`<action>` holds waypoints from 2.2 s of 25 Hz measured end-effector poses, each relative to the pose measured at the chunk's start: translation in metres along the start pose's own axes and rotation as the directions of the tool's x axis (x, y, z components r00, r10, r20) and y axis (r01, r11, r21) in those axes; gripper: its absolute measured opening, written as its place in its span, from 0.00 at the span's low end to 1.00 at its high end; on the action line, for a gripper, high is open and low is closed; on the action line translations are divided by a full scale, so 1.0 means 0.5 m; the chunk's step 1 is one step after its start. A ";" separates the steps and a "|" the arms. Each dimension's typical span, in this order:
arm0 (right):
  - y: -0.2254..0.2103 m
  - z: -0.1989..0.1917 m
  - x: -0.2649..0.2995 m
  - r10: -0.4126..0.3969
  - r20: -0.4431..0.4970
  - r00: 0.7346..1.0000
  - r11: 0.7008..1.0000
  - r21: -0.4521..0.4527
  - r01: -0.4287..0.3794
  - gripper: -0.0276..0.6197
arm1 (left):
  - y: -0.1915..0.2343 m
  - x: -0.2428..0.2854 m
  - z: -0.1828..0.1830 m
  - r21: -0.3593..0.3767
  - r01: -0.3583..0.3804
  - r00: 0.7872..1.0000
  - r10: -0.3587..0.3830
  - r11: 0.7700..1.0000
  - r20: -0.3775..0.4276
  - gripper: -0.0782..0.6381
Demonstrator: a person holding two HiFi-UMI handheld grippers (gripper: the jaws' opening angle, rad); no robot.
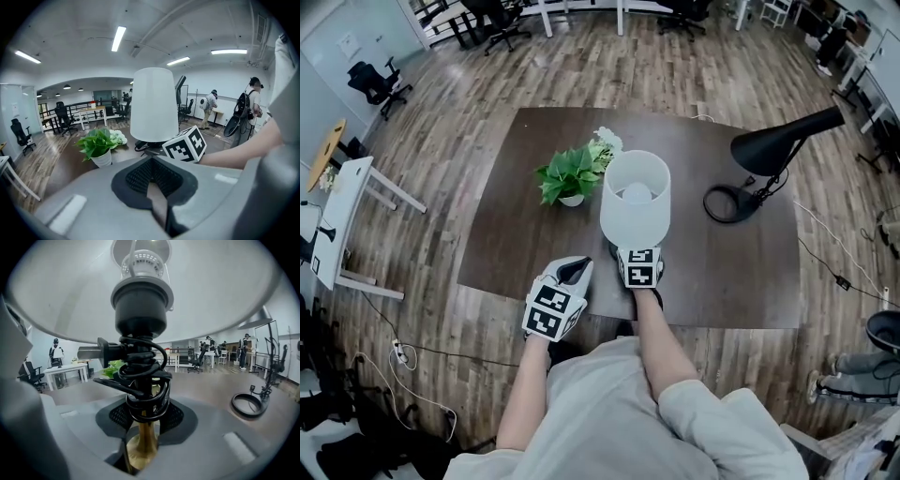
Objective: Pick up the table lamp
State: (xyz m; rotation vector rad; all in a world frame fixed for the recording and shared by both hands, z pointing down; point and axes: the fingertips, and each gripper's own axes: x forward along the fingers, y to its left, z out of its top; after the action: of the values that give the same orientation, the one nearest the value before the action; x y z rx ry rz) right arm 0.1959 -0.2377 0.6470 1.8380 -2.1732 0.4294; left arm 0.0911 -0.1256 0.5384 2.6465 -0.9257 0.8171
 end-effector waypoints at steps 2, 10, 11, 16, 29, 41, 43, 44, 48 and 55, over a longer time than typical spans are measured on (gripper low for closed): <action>-0.001 -0.001 -0.005 0.009 -0.008 1.000 1.000 0.013 -0.009 0.26 | -0.007 0.003 -0.003 0.003 0.008 1.000 -0.008 1.000 -0.001 0.11; 0.015 0.025 -0.031 0.060 -0.001 0.998 0.996 0.063 -0.059 0.25 | -0.015 0.002 -0.025 -0.021 0.012 1.000 -0.012 1.000 -0.005 0.11; 0.017 0.024 -0.034 0.066 -0.008 0.998 0.995 0.077 -0.066 0.25 | -0.017 0.002 -0.027 -0.023 0.014 1.000 -0.014 1.000 -0.004 0.11; 0.030 0.035 -0.041 0.107 -0.028 0.994 0.984 0.144 -0.102 0.25 | -0.020 0.004 -0.037 -0.035 0.017 1.000 -0.017 0.999 0.002 0.11; 0.174 0.119 -0.056 0.352 -0.048 0.935 0.934 0.080 -0.348 0.25 | 0.105 -0.082 -0.045 -0.140 -0.119 0.992 0.123 0.983 0.020 0.11; 0.233 0.139 -0.036 0.403 -0.107 0.909 0.915 0.046 -0.400 0.25 | 0.162 -0.131 -0.013 -0.185 -0.197 0.974 0.213 0.963 0.072 0.11; 0.235 0.144 -0.035 0.399 -0.108 0.911 0.917 0.045 -0.396 0.25 | 0.163 -0.131 -0.018 -0.185 -0.197 0.975 0.213 0.963 0.068 0.11; 0.234 0.146 -0.035 0.395 -0.106 0.913 0.919 0.045 -0.392 0.25 | 0.164 -0.131 -0.021 -0.186 -0.199 0.974 0.214 0.962 0.067 0.11; 0.224 0.155 -0.041 0.376 -0.093 0.922 0.926 0.040 -0.374 0.25 | 0.163 -0.130 -0.021 -0.190 -0.205 0.973 0.222 0.960 0.071 0.11; 0.191 0.165 -0.050 0.342 -0.090 0.936 0.940 0.013 -0.342 0.25 | 0.150 -0.108 -0.008 -0.187 -0.198 0.972 0.217 0.962 0.085 0.11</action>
State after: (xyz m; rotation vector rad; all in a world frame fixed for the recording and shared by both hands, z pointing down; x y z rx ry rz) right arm 0.1049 -0.2323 0.5561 1.4048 -2.4310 0.5663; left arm 0.0071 -0.1552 0.5129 2.4869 -1.2590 0.6088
